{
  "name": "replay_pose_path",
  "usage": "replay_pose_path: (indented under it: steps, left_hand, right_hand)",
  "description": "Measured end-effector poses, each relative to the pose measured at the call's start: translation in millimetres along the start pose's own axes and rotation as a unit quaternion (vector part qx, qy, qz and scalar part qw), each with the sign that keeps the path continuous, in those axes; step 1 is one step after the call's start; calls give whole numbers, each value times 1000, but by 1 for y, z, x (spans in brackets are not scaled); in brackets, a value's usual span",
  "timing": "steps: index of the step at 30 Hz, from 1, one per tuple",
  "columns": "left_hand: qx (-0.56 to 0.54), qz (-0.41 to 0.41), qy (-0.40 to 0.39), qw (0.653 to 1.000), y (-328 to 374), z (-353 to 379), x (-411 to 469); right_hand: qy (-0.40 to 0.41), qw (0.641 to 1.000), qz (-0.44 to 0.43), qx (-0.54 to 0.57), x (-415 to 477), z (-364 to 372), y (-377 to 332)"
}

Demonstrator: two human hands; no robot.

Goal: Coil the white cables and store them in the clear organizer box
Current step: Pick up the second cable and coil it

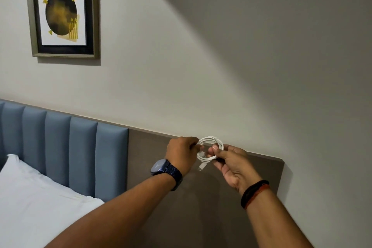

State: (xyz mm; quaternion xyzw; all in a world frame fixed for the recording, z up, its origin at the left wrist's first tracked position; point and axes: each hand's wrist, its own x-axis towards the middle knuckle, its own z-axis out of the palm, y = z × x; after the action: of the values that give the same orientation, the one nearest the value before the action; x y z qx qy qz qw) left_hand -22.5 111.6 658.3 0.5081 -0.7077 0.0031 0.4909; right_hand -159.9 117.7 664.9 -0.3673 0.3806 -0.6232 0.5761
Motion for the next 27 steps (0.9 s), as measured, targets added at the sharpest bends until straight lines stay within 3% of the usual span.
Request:
replay_pose_path:
  steps: [5,13,19,27]
  left_hand:
    - [1,12,15,1000,-2,1,1]
    - [19,31,18,999,-5,7,4]
    - [12,24,7,1000,-4,10,1]
    - [31,19,-34,999,5,17,-3]
  right_hand:
    - [24,998,-14,-61,4,-1,2]
    - [91,966,-107,-215,14,-7,11]
    - [89,973,-98,-190,12,-10,11]
    - [202,963,-115,-139,16,-5,14]
